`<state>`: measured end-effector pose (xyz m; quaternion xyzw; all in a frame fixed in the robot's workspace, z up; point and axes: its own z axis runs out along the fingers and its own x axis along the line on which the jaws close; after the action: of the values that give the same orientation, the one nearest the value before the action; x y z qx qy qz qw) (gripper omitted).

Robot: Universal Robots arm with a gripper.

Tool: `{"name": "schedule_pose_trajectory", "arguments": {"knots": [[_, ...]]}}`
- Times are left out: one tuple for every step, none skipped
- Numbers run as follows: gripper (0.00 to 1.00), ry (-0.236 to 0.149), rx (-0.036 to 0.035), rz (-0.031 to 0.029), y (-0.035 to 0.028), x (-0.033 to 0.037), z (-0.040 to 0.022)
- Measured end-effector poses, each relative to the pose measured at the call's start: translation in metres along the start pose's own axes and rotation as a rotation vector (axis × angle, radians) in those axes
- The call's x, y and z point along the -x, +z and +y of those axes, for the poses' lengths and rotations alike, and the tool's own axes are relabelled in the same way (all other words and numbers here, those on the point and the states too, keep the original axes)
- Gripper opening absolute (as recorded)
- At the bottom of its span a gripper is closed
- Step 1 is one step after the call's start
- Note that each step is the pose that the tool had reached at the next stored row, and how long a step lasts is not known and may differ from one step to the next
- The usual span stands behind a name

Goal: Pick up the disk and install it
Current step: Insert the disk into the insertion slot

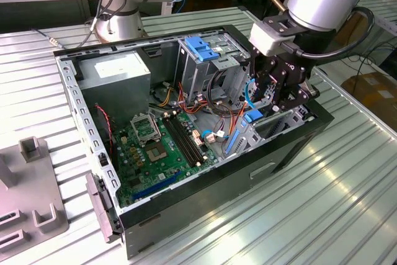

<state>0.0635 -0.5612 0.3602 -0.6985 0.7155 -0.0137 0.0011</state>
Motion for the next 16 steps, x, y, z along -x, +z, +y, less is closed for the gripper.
{"name": "schedule_pose_trajectory", "arguments": {"knots": [[0.43,0.000,0.0000,0.0007,0.0000,0.0000,0.0000],[0.36,0.000,-0.0001,0.0013,0.0000,0.0000,0.0000],[0.29,0.000,-0.0001,0.0019,-0.0001,0.0000,0.0000],[0.24,0.000,-0.0001,0.0022,0.0000,0.0000,0.0000],[0.18,0.000,-0.0001,0.0025,0.0000,0.0000,0.0000],[0.12,0.000,-0.0001,0.0029,0.0000,0.0000,0.0000],[0.10,0.000,-0.0001,0.0034,0.0000,0.0000,0.0000],[0.10,0.000,-0.0001,0.0037,0.0000,0.0000,0.0000],[0.10,0.000,-0.0001,0.0040,0.0000,0.0000,0.0000],[0.10,0.000,-0.0001,0.0044,0.0000,0.0000,0.0000],[0.10,0.000,-0.0001,0.0049,0.0000,0.0000,0.0000],[0.10,0.000,-0.0001,0.0052,0.0000,0.0000,0.0000],[0.10,0.000,-0.0002,0.0059,0.0000,0.0000,0.0000],[0.10,0.000,-0.0002,0.0066,0.0000,0.0000,0.0000],[0.10,0.000,-0.0002,0.0071,0.0000,0.0000,0.0000],[0.10,0.000,-0.0002,0.0077,0.0000,0.0000,0.0000]]}}
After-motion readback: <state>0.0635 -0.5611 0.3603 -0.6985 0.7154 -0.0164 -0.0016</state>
